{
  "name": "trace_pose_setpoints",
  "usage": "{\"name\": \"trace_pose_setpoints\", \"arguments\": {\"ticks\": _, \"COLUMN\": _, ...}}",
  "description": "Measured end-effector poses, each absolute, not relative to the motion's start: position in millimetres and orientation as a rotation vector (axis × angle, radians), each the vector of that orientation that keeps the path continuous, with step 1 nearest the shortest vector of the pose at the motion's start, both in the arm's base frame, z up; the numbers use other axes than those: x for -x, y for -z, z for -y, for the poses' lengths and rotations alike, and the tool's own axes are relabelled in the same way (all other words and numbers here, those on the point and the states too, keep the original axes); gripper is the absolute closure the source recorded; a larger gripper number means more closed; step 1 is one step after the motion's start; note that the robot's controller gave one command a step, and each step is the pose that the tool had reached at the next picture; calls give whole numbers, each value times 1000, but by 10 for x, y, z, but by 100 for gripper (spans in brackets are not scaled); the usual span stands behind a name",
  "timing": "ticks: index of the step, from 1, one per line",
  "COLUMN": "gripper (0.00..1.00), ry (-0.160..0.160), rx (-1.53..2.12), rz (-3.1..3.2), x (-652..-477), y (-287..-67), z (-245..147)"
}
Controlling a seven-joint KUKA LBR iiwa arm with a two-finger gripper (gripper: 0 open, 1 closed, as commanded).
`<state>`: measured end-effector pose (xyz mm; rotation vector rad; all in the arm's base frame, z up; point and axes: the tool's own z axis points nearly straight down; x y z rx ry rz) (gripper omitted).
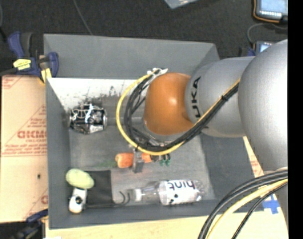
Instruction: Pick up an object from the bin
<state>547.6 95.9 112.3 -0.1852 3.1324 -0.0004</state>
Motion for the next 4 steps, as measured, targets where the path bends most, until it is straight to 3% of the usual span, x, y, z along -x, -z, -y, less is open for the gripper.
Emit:
{"name": "trace_pose_setpoints", "arguments": {"ticks": 2, "gripper": 100, "ry": 0, "rx": 184, "rz": -3124, "x": -5497, "y": -1520, "z": -960}}
{"name": "trace_pose_setpoints", "arguments": {"ticks": 4, "gripper": 100, "ry": 0, "rx": 183, "rz": -3124, "x": -5498, "y": -1779, "z": -960}}
